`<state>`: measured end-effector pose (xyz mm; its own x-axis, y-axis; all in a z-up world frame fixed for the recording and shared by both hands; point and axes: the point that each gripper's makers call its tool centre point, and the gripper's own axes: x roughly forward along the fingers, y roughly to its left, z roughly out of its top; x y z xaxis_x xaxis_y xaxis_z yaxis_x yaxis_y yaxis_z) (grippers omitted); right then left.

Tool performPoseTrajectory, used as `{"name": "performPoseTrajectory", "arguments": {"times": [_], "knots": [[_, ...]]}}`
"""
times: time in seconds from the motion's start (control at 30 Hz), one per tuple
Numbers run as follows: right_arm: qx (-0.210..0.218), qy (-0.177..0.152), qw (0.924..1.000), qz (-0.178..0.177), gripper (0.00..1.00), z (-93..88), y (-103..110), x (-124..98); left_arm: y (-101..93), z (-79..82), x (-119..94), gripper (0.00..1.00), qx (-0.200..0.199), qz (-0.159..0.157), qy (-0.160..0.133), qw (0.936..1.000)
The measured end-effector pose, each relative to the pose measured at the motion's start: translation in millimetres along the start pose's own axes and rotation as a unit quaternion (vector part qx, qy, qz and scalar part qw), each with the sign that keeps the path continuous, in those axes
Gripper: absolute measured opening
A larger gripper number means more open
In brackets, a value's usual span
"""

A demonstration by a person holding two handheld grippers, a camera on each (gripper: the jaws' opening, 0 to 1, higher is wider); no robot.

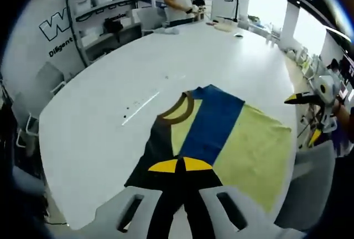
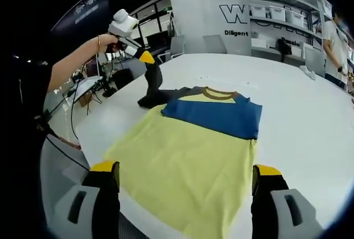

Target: Fold the garment on the visible template until the final outline fits inside the template.

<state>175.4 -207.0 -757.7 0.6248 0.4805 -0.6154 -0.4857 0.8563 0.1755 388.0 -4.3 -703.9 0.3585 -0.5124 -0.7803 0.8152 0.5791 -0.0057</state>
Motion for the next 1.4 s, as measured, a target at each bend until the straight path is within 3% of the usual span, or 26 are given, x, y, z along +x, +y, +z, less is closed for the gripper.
{"name": "performPoseTrajectory", "arguments": {"times": [0.23, 0.4, 0.5, 0.63, 0.9, 1.07, 1.4], "knots": [[0.002, 0.002, 1.0, -0.001, 0.99, -3.8, -3, -2, -23.5, 28.4, 17, 0.01, 0.025, -0.017, -0.004, 0.9995], [0.006, 0.005, 1.0, -0.004, 0.99, -8.7, -6, -3, -37.9, 53.7, 27, 0.01, 0.036, -0.022, -0.018, 0.9989], [0.006, 0.009, 0.9999, -0.005, 0.99, -11.8, -7, -5, -53.4, 71.9, 39, 0.01, 0.033, -0.041, -0.031, 0.9981], [0.007, 0.012, 0.9999, -0.009, 0.99, -12.9, -12, -7, -64.1, 77.4, 51, 0.01, 0.027, -0.056, -0.029, 0.9977], [0.008, 0.016, 0.9998, -0.012, 0.99, -14.6, -17, -6, -83.2, 106.1, 70, 0.01, 0.015, -0.076, -0.041, 0.9961], [0.005, 0.024, 0.9996, -0.012, 0.99, -18.4, -19, -4, -91.5, 110.8, 89, 0.01, 0.009, -0.082, -0.037, 0.9959], [0.011, 0.024, 0.9996, -0.014, 0.99, -18.0, -26, -1, -108.4, 105.7, 128, 0.01, -0.02, -0.097, -0.026, 0.9947]]}}
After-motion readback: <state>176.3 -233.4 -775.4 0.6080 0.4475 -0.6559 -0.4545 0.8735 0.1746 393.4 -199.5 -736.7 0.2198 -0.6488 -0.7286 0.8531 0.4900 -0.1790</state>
